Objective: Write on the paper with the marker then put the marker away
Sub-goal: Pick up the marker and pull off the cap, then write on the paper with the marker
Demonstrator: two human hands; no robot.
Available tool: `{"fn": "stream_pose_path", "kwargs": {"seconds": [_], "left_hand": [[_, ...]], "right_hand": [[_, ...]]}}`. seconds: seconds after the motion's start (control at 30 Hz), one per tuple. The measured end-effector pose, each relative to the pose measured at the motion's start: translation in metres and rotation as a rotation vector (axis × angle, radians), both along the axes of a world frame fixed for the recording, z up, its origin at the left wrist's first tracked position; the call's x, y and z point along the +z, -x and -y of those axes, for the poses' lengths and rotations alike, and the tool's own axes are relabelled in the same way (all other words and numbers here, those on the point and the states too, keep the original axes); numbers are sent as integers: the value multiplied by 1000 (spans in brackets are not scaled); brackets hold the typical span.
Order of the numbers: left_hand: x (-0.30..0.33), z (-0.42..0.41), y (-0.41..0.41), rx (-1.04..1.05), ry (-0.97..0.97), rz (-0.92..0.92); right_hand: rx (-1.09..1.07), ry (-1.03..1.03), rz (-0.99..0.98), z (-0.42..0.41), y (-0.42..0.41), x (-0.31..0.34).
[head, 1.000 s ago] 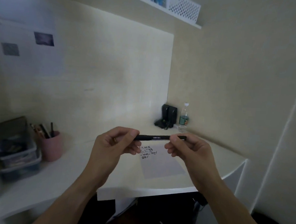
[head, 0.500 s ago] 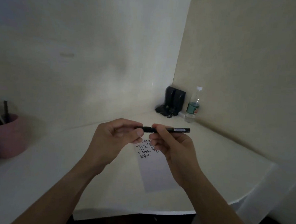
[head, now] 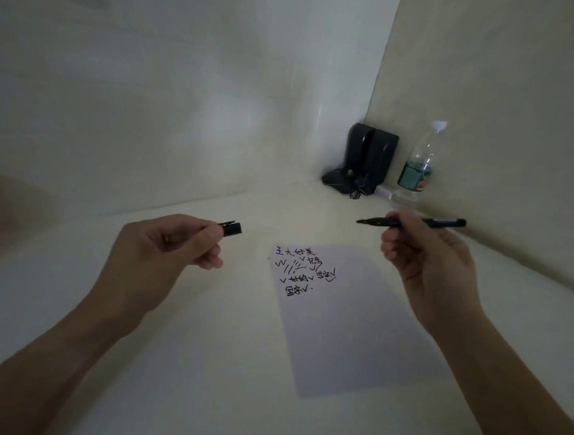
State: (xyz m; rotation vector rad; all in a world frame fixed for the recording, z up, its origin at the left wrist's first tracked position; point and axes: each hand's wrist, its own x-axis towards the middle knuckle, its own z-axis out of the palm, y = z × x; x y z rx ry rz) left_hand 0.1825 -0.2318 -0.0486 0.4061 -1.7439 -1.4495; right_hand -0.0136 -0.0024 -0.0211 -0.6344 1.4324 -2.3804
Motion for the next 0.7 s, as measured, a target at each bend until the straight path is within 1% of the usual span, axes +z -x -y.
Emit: {"fn": "stream_pose_path", "kwargs": {"seconds": [0.13, 0.23, 0.33, 0.4, 0.5, 0.57, 0.63, 0.7], "left_hand": [[-5, -9, 34, -90, 69, 60], [-7, -14, 63, -115, 122, 167], [-20, -13, 77, -86, 228, 284], [-27, -12, 78, -36, 264, 368], [-31, -10, 79, -24, 241, 423], [-32, -10, 80, -41, 238, 446], [-34, -10, 81, -50, 305, 507], [-36, -10, 79, -55, 428, 549]], "right_hand": [[106, -140, -69, 11, 4, -11], [101, -221, -121, 19, 18, -10], [96, -324, -147, 24, 29, -18], [104, -380, -121, 25, 32, -31], [105, -453, -87, 27, 36, -48], [111, -496, -113, 29, 35, -52], [110, -527, -156, 29, 32, -54], [122, -533, -195, 29, 26, -55]]}}
